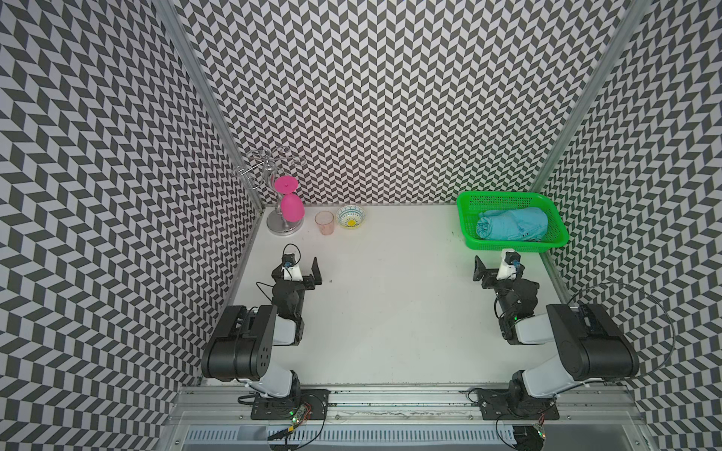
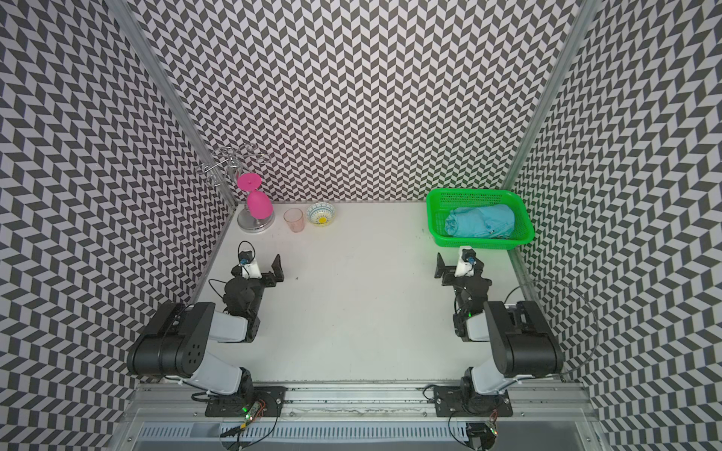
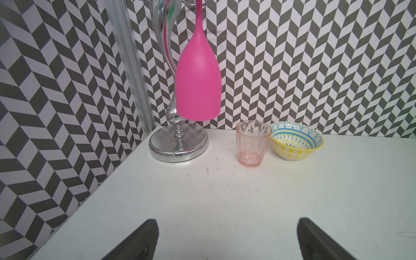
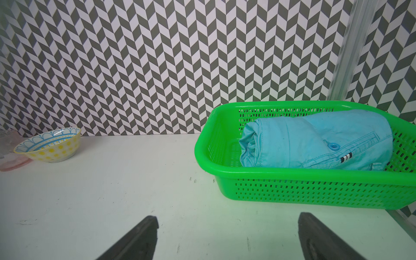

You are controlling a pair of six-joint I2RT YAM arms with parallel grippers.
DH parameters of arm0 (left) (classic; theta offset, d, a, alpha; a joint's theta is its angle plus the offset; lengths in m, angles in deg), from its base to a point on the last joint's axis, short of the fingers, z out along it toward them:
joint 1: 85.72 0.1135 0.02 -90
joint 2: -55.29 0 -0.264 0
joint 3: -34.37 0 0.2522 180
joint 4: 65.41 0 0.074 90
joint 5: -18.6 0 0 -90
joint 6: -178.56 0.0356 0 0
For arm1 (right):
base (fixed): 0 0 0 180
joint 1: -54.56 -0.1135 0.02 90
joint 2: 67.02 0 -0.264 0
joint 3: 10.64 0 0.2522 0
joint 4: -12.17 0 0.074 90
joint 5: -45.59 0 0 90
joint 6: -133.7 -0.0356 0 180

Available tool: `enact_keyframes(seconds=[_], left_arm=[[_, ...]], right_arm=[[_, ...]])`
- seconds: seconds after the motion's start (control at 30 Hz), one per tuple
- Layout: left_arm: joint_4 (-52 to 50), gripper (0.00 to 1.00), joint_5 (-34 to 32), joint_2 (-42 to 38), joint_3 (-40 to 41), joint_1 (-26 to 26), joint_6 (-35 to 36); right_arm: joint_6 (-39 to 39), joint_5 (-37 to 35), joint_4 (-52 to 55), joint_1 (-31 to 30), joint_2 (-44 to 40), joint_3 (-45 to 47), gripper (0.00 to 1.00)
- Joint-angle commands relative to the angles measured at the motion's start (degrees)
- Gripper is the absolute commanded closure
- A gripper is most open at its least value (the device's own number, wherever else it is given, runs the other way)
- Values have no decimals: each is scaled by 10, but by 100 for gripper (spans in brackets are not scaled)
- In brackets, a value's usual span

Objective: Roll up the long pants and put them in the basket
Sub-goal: Reset both arms

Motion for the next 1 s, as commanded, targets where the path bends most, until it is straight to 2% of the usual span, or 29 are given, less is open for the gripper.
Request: enact_keyframes(seconds=[0.0, 0.3, 0.47, 0.6, 0.67, 0.8, 0.97], left_arm=[[-3, 0, 0, -2, -9, -3, 5], [0, 0, 0, -5, -6, -3, 6], [58, 0, 67, -14, 31, -3, 33], [26, 0, 33, -6, 8, -3, 19], [-17, 0, 27, -2, -17, -2, 14], [-11, 0, 25, -3, -14, -2, 13], [-9, 0, 25, -2, -13, -2, 13]], right_arm=[[5, -6, -22, -4, 4, -3, 0], [1, -4, -23, -3, -3, 2, 0], [5, 11, -79, -3, -22, 57, 0], [2, 4, -94, -3, 6, 39, 0], [0, -4, -57, -3, 7, 19, 0], [6, -3, 28, -4, -8, -19, 0], [7, -3, 7, -5, -4, -12, 0]])
